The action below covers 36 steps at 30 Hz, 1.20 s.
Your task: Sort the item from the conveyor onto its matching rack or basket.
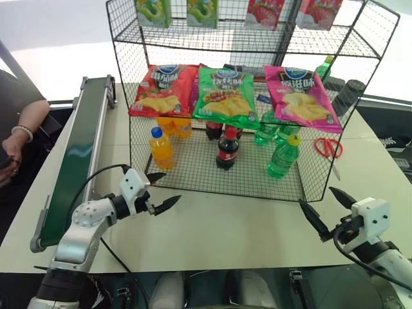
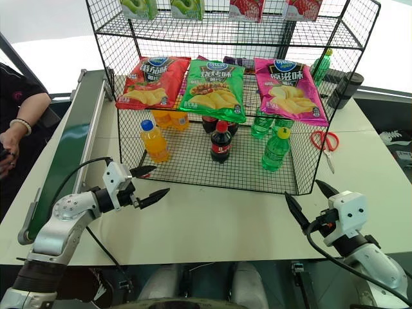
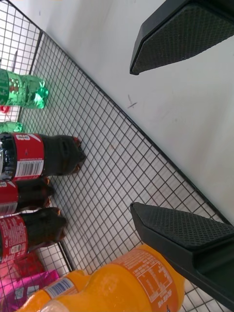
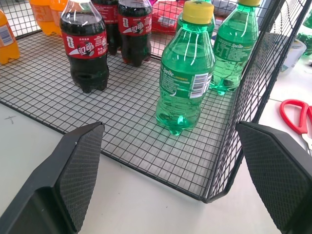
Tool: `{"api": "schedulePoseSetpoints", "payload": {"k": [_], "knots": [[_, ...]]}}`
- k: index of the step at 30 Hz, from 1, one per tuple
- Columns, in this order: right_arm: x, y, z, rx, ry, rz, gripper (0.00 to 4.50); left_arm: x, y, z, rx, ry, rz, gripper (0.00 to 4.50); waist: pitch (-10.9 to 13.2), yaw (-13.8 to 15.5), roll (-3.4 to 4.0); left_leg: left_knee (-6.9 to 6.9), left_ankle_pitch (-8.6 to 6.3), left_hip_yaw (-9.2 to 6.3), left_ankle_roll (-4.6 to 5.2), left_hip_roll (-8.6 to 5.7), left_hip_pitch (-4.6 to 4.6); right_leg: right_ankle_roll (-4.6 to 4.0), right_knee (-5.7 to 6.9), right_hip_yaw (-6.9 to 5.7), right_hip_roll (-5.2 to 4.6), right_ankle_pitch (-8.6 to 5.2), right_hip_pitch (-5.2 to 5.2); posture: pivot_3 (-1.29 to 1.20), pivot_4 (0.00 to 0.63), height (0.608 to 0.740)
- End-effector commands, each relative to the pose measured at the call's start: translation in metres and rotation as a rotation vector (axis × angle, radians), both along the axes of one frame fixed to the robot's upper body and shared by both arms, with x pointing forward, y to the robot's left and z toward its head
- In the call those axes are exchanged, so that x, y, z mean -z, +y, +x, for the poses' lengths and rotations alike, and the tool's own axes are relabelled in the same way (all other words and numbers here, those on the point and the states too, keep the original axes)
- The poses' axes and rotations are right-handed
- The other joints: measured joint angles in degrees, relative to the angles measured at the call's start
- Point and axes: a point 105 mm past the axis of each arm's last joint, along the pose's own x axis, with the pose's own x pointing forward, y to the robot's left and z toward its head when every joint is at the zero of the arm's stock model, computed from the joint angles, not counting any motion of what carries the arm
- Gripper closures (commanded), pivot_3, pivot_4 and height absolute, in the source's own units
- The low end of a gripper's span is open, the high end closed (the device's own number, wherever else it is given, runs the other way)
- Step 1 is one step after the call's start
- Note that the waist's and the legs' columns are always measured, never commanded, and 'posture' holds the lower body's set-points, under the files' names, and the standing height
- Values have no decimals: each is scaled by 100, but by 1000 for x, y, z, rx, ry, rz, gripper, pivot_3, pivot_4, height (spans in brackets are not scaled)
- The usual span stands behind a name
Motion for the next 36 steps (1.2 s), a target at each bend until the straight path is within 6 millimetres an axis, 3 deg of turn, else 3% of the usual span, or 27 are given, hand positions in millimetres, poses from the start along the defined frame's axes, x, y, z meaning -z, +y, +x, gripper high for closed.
{"api": "schedulePoseSetpoints", "payload": {"k": [1,36], "knots": [[-15,1,0,-13,-48,-21,19,-12,2,1,1,-44,-5,0,0,-2,0,0,0,0,0,0,0,0,0,0,0,0,0,0,150,730],[-11,4,12,-43,-53,-20,19,-13,-3,5,-31,-59,-13,0,0,-2,0,1,0,0,0,0,1,0,1,0,3,0,1,0,150,730]]}}
